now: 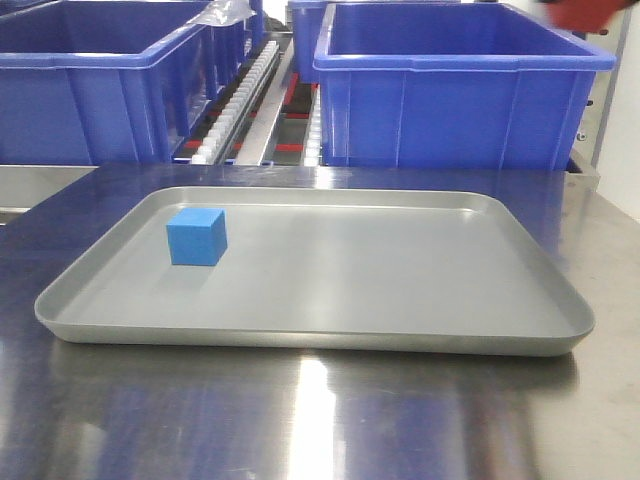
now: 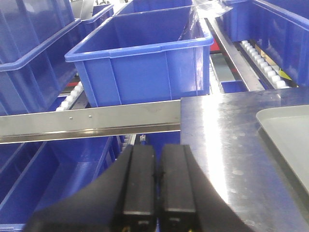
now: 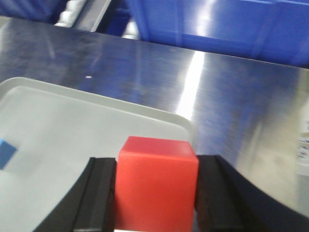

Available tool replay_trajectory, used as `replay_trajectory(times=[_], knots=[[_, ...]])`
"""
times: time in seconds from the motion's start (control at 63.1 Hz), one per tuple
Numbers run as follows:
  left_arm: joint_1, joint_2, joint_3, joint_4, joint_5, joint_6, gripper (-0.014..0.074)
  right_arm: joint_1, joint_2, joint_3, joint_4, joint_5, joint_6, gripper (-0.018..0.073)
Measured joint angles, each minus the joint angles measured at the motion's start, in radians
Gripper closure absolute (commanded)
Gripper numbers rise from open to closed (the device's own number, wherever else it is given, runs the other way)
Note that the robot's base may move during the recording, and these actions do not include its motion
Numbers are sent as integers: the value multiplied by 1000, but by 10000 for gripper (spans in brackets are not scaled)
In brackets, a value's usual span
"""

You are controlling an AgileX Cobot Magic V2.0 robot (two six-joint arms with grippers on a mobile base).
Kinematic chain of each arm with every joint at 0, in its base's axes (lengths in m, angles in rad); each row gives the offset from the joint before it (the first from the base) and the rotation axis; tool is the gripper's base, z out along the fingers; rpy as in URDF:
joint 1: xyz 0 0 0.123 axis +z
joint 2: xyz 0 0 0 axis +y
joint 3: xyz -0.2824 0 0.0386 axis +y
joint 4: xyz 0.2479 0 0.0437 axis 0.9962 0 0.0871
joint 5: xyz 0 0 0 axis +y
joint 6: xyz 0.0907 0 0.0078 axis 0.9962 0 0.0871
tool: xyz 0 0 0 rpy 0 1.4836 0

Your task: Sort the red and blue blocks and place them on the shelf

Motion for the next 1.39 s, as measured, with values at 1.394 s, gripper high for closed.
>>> replay_trajectory(times=[1.394], knots=[[0,0,0,0,0,0,472,-316,-582,424,-2,37,0,510]])
